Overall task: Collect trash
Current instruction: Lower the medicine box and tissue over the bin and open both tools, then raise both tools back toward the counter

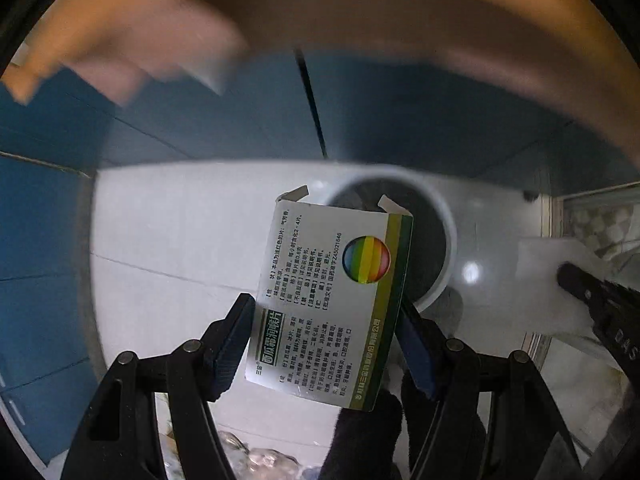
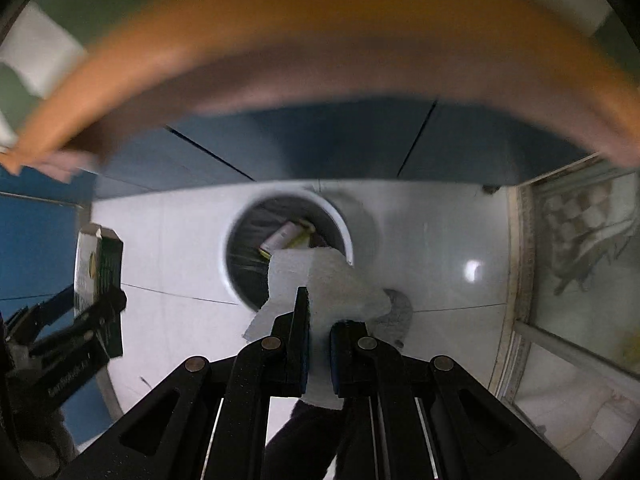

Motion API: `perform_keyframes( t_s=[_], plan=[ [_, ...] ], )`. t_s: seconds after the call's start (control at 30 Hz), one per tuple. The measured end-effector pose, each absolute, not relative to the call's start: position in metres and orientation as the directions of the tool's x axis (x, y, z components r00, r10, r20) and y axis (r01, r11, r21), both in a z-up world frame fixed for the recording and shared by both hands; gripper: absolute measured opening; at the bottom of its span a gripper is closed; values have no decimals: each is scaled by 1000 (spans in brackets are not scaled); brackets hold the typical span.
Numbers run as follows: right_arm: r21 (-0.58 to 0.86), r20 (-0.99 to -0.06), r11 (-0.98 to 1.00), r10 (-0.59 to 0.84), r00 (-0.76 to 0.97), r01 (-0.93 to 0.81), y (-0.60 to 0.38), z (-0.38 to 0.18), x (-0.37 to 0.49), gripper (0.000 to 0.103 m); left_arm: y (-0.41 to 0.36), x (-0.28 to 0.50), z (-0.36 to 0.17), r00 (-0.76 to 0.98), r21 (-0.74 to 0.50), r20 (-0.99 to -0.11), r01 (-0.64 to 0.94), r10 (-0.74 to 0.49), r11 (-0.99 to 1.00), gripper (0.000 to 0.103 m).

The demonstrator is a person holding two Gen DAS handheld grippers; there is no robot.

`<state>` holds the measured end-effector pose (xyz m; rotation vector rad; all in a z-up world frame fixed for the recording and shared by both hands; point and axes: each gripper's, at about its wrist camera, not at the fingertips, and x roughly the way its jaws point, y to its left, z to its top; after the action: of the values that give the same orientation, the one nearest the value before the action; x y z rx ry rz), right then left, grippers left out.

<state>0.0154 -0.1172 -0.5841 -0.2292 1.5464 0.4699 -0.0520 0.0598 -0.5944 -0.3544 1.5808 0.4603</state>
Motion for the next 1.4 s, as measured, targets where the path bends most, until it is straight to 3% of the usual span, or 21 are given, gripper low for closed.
perform_keyframes(
  t_s=[0.17, 0.37, 0.43, 0.47, 0.5, 0.53, 0.6, 0.73, 0.8, 1.13, 1.4],
  plan=[
    [173, -984, 897, 136, -119, -408, -115, -678, 29, 8, 59, -42, -676, -119, 72, -993, -483, 16, 873, 69],
    [220, -967, 897, 149, -206, -384, -107, -745, 37, 9, 65, -40, -722, -149, 0, -985, -512, -89, 859, 71],
    [232, -960, 901, 153, -233, -366, -105, -762, 37, 10, 63, -39, -725, -152, 9, -985, -519, -82, 855, 79],
    [237, -958, 901, 154, -242, -364, -103, -766, 37, 11, 66, -40, -724, -155, 18, -985, -519, -74, 854, 94],
    [238, -956, 899, 151, -251, -368, -99, -770, 35, 20, 66, -41, -723, -159, 23, -985, -521, -71, 853, 103],
    [238, -955, 898, 148, -257, -370, -98, -774, 35, 27, 68, -43, -723, -159, 24, -985, -524, -70, 851, 103],
    [248, -953, 896, 157, -259, -370, -94, -775, 33, 57, 71, -47, -718, -161, 38, -985, -527, -56, 849, 103],
    [220, -963, 889, 132, -235, -401, -87, -764, 30, 82, 81, -57, -705, -165, 79, -986, -550, -16, 832, 103],
    [175, -975, 886, 96, -200, -429, -84, -754, 27, 100, 85, -62, -690, -160, 96, -987, -561, 7, 822, 103],
    [65, -996, 861, 24, -89, -504, -87, -655, 1, 103, 72, -89, -602, -135, 109, -990, -581, 36, 806, 103],
    [55, -999, 871, 48, -25, -488, -109, -535, -20, 103, 52, -105, -507, -61, 71, -997, -561, 45, 825, 103]
  ],
)
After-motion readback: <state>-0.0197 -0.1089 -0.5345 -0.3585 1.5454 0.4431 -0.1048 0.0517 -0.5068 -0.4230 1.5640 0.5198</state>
